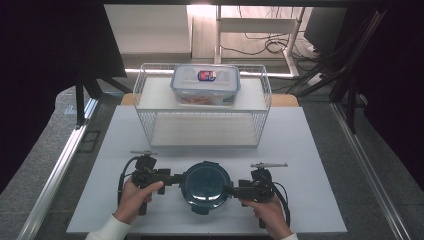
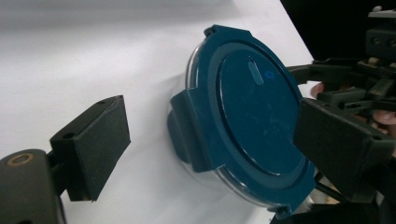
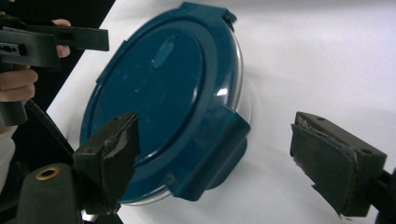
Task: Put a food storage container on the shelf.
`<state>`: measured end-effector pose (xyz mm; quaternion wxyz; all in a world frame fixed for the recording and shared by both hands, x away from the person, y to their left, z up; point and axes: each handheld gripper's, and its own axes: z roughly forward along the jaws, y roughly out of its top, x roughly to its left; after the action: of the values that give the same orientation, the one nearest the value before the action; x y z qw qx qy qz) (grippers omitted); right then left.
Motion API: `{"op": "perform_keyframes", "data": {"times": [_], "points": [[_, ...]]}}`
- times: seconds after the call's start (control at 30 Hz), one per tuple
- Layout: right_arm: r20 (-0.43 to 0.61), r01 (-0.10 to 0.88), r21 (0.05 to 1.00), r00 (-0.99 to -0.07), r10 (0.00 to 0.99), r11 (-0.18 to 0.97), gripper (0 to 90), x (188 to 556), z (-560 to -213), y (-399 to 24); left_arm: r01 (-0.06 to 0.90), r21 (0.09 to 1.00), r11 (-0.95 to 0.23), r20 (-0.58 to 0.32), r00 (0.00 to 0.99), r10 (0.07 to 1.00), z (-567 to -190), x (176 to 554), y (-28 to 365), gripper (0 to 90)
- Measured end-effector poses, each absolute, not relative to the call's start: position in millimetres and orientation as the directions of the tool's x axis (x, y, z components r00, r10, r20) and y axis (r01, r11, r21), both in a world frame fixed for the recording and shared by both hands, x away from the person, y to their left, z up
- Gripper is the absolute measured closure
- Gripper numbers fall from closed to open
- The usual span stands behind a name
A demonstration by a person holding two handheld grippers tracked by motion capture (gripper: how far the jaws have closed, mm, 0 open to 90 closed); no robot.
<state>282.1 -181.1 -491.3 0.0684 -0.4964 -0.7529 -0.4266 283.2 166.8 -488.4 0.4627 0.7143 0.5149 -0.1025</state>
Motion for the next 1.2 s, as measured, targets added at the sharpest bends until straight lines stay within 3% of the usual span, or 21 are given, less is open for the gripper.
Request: {"op": "perform_keyframes", "data": {"times": [0.47,0.7,0.97,1.2], "points": [[0.617,0.864,0.496,-0.422,0.664,0.087,16.3,282.6,-505.8,-169.1,0.886,0.457,-0.083,-0.718,0.422,0.554,-515.8,294.2,153.4,10.1],[0.689,0.895,0.444,-0.375,0.62,0.048,24.0,282.5,-512.7,-166.1,0.905,0.414,-0.1,-0.747,0.401,0.53,-521.4,292.9,148.5,19.9],[0.68,0.897,0.44,-0.357,0.64,0.032,29.5,279.3,-507.8,-165.5,0.922,0.379,-0.075,-0.767,0.358,0.533,-520.8,289.8,148.1,29.3],[0.688,0.894,0.448,-0.344,0.639,-0.001,34.7,276.9,-504.1,-167.7,0.907,0.413,-0.085,-0.726,0.385,0.57,-507.9,282.8,147.0,33.5]]}}
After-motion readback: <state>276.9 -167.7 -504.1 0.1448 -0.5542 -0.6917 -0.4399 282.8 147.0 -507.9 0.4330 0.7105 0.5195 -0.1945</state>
